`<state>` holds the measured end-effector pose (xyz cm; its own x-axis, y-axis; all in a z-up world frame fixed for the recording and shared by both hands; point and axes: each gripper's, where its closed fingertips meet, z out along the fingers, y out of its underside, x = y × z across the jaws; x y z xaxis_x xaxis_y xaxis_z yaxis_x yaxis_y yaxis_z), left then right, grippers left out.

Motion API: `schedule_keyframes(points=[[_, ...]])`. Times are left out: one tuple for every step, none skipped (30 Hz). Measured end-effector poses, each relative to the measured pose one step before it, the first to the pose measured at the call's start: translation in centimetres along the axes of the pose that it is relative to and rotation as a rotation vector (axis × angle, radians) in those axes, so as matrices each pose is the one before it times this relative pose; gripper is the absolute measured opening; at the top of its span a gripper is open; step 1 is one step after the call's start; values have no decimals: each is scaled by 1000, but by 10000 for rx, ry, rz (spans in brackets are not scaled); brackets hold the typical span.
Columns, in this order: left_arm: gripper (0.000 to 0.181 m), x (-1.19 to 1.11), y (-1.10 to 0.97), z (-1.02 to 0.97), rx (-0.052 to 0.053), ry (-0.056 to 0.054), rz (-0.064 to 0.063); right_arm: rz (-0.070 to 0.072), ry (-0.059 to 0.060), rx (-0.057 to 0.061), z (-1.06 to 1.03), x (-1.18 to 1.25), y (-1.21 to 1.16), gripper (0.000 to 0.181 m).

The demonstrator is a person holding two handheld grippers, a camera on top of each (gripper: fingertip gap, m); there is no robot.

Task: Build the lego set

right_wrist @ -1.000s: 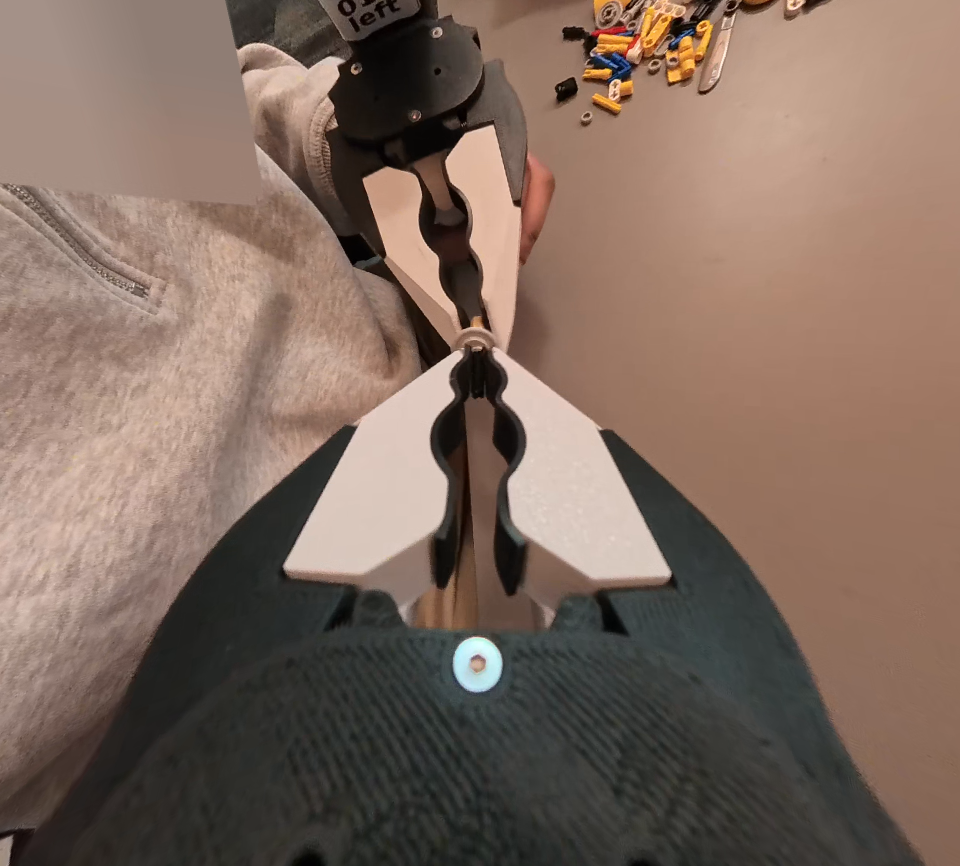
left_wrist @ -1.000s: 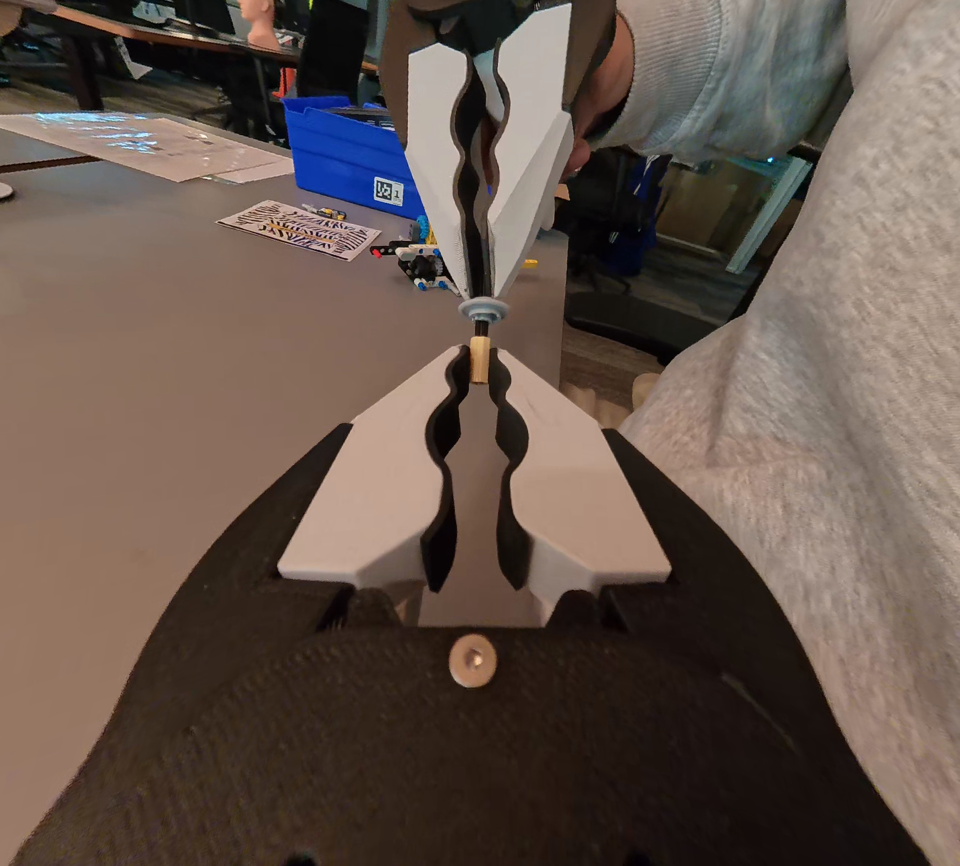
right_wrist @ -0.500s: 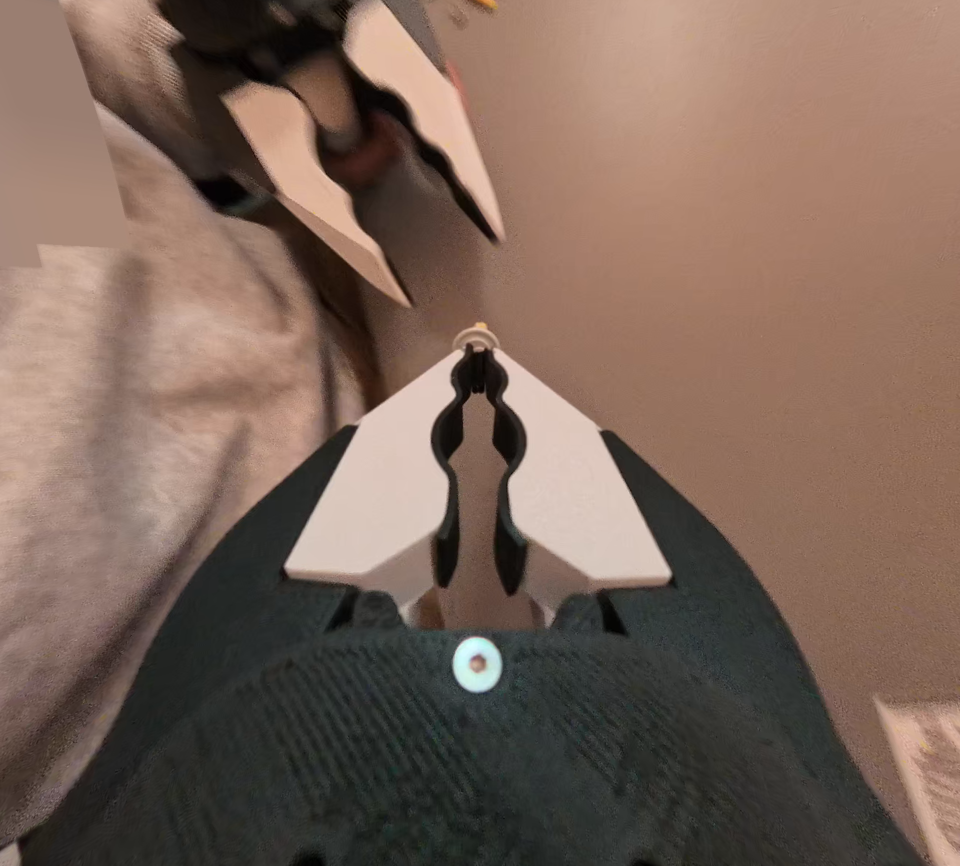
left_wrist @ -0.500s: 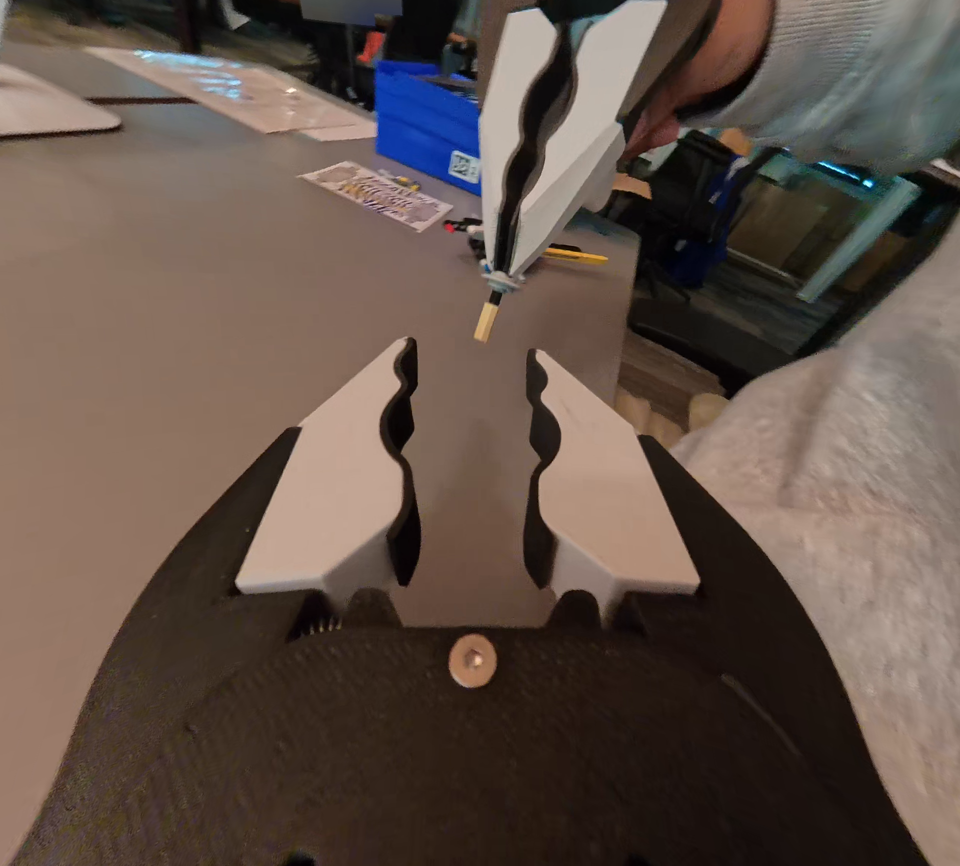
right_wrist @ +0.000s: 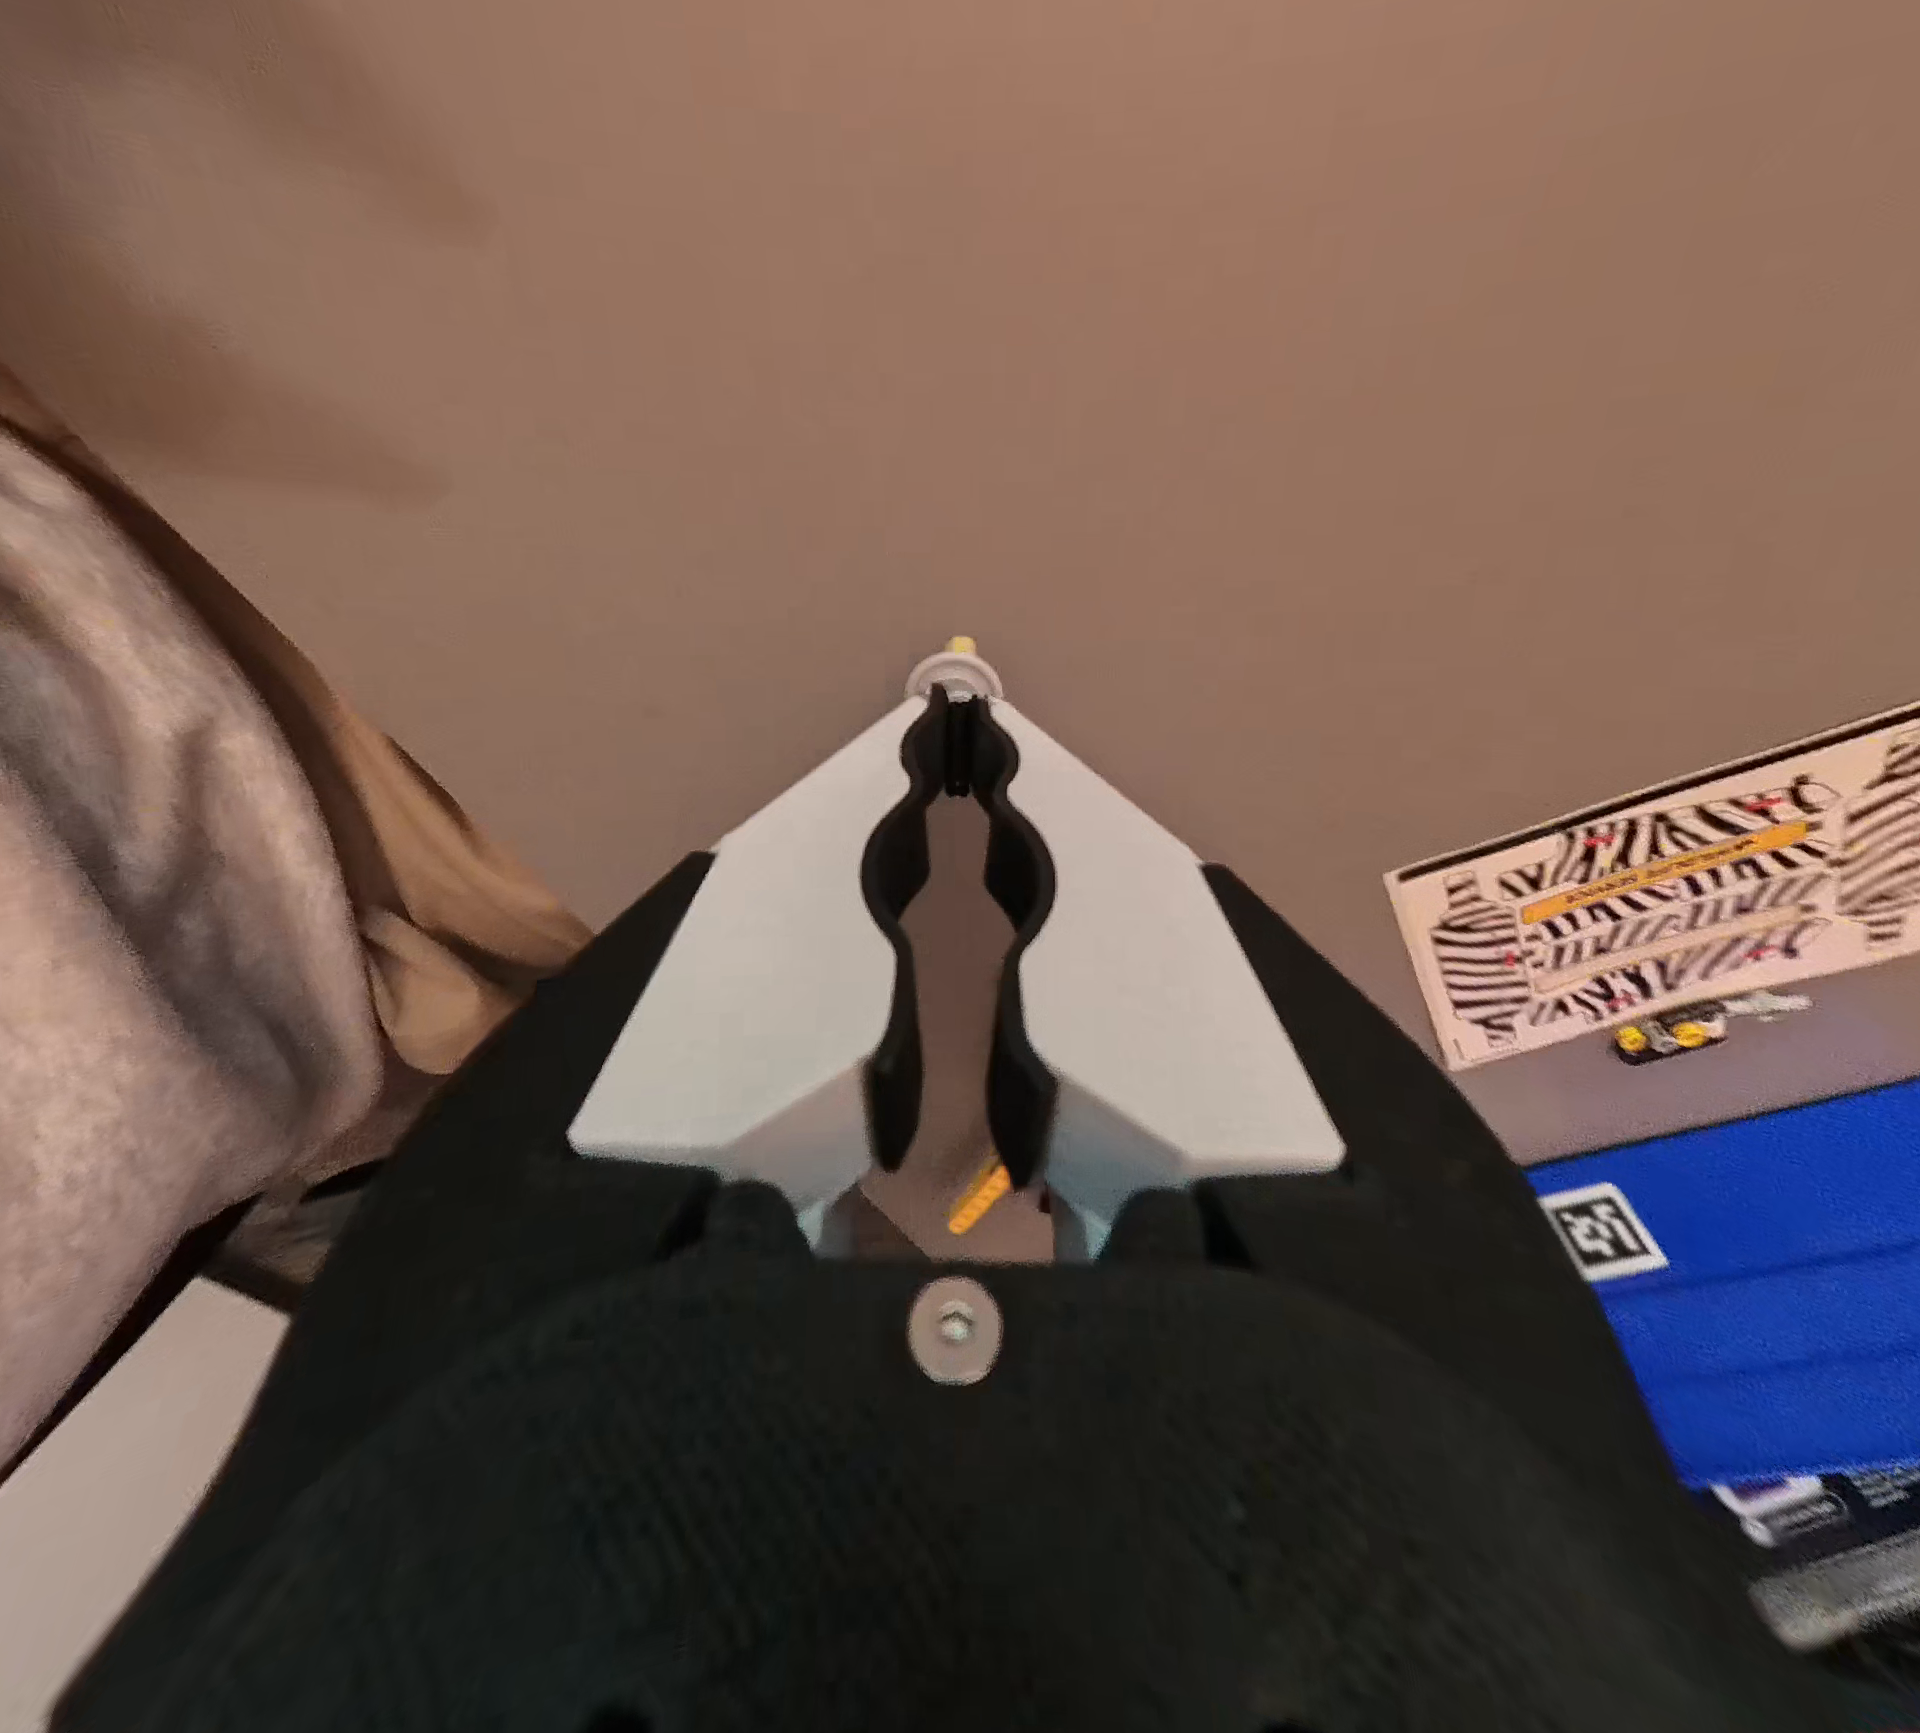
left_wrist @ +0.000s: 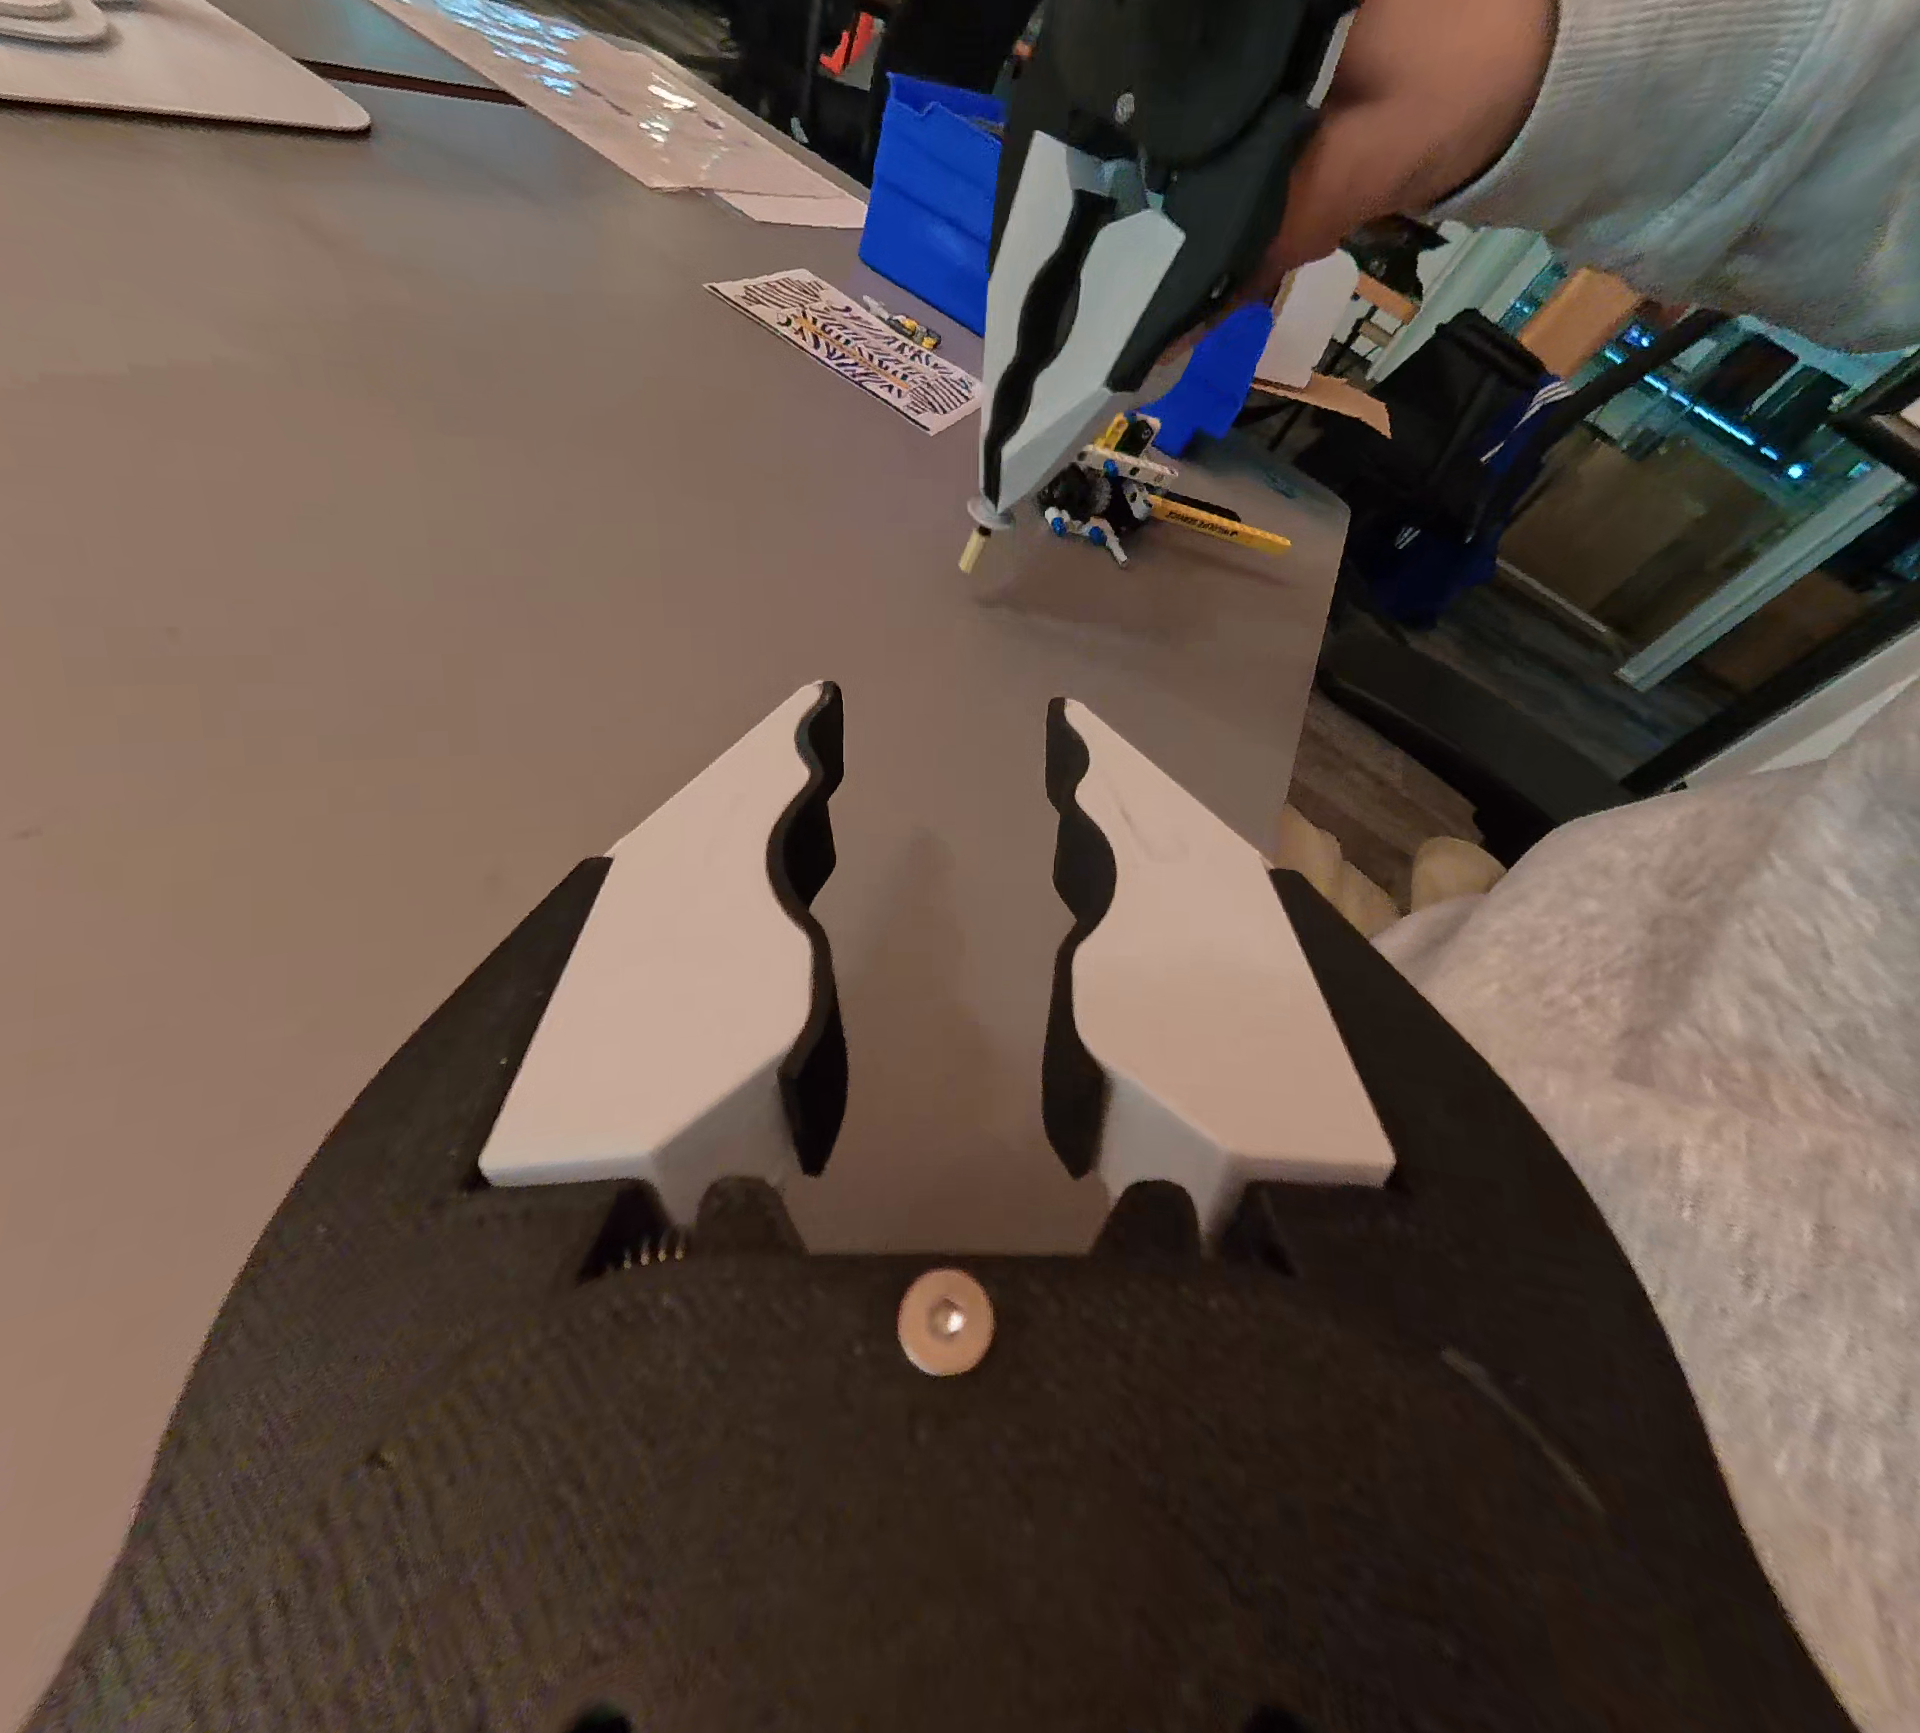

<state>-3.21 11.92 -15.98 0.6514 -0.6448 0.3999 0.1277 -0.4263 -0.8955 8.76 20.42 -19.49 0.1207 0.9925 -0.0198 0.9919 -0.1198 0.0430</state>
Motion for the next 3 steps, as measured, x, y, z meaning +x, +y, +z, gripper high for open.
schedule_keyframes(points=[[36, 59, 60, 43, -42, 18, 8, 109, -184, -9, 316, -157, -13, 3], [36, 23, 8, 21, -3, 1, -3, 54, -225, -192, 843, -281, 400, 3], [35, 31, -7, -19, 4, 19, 8, -59, -64, -160, 654, -88, 429, 3]])
